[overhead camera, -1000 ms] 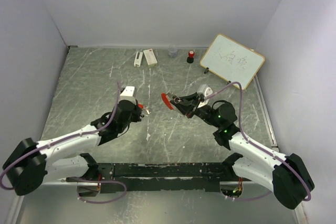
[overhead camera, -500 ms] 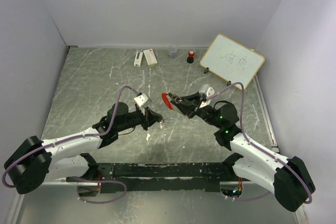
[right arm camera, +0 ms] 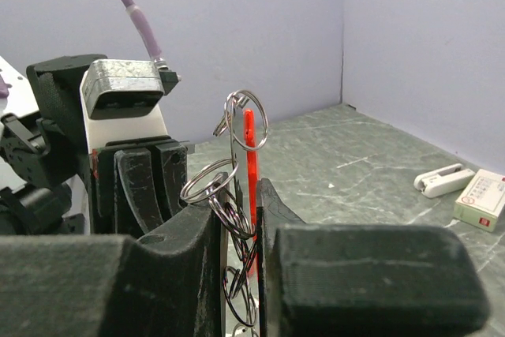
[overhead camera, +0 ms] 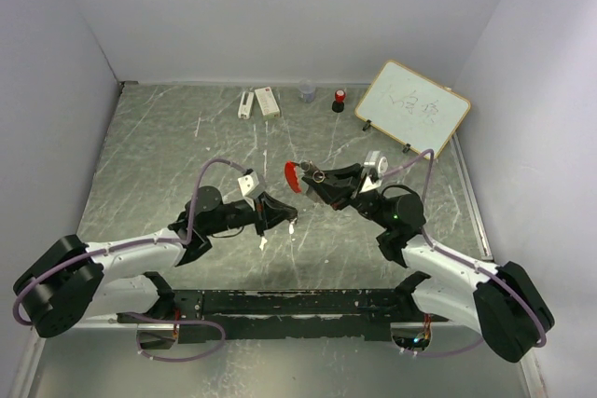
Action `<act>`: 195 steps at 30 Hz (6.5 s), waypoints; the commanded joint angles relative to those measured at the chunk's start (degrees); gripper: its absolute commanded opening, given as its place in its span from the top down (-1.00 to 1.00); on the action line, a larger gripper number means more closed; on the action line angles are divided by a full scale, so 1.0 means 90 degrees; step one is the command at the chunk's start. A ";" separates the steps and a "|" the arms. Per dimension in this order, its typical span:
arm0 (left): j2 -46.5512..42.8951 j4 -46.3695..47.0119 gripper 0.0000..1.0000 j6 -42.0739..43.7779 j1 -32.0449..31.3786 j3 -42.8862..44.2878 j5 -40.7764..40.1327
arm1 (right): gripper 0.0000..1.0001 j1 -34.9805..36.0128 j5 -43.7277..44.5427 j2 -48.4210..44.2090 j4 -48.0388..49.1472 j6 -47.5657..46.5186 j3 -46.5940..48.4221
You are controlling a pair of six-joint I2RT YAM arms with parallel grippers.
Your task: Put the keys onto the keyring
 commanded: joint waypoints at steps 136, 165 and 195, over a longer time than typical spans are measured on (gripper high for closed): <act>0.2546 0.3780 0.87 -0.2342 0.0213 0.0289 0.0750 | 1.00 0.0002 -0.0300 0.1308 0.3341 0.0500 -0.0333; 0.2397 0.2890 0.87 -0.2198 0.0208 0.0397 0.0267 | 1.00 0.0002 -0.0325 0.1163 0.3262 0.0501 -0.0338; 0.2492 0.2744 0.87 -0.2074 0.0208 0.0366 0.0063 | 1.00 0.0008 -0.0216 0.0563 0.2606 0.0395 -0.0259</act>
